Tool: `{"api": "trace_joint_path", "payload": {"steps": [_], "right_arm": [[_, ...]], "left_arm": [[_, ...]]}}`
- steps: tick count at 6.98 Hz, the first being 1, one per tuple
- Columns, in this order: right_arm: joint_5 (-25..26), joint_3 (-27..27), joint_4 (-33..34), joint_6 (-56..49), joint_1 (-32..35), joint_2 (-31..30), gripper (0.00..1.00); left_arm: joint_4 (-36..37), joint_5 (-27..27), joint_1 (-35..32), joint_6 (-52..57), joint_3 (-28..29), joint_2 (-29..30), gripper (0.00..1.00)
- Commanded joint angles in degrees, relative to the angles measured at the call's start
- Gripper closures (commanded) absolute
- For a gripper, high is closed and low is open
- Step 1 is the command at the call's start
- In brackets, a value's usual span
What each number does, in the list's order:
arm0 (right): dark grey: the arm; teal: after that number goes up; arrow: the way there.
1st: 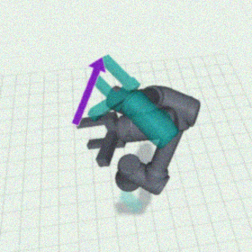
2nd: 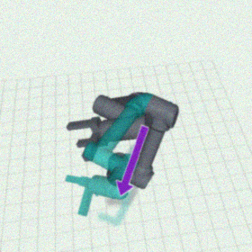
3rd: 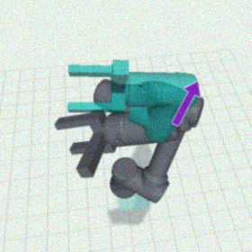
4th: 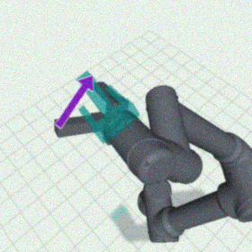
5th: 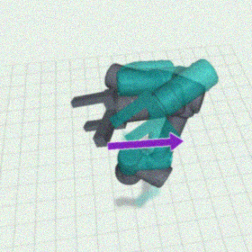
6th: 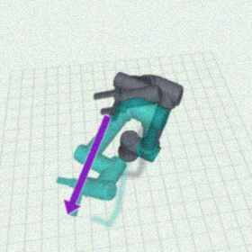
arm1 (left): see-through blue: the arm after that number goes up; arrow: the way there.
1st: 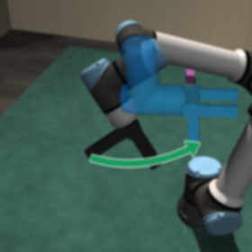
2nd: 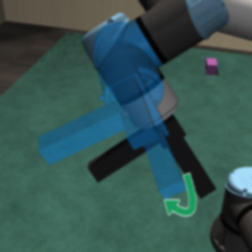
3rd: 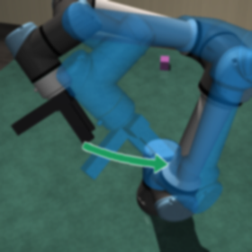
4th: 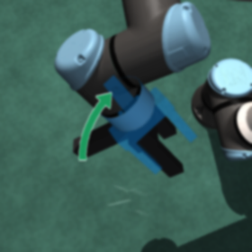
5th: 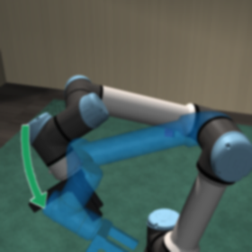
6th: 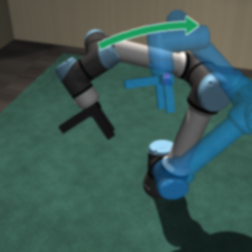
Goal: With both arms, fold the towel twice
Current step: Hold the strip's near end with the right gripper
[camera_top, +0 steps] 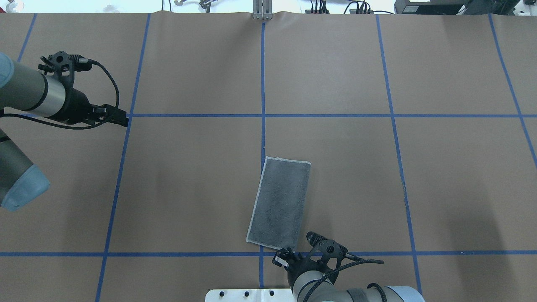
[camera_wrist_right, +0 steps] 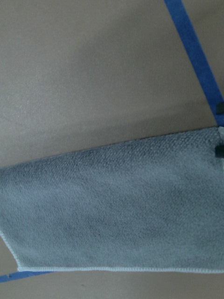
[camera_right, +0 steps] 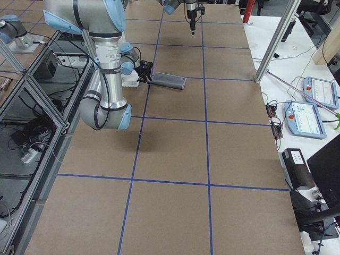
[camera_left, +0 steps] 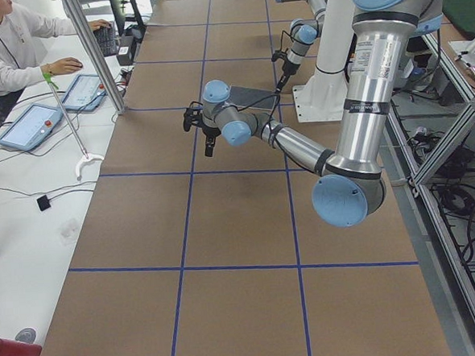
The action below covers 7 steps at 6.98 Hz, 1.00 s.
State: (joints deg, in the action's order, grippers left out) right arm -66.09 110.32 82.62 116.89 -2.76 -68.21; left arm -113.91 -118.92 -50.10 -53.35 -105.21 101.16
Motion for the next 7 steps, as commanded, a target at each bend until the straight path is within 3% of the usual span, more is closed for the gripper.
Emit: {"api": "trace_joint_path", "payload": {"steps": [1, 2, 7], "right_arm": [[0.00, 0.16, 0.00, 0.00, 0.04, 0.27, 0.80], [0.00, 0.16, -0.09, 0.00, 0.04, 0.27, 1.00], [0.70, 0.86, -0.17, -0.61, 4.50, 1.06, 1.00]], "left_arm": [[0.00, 0.00, 0.00, 0.00, 0.00, 0.00, 0.00], [0.00, 0.00, 0.00, 0.00, 0.00, 0.00, 0.00], [-0.09, 0.00, 0.09, -0.18, 0.00, 0.09, 0.00]]}}
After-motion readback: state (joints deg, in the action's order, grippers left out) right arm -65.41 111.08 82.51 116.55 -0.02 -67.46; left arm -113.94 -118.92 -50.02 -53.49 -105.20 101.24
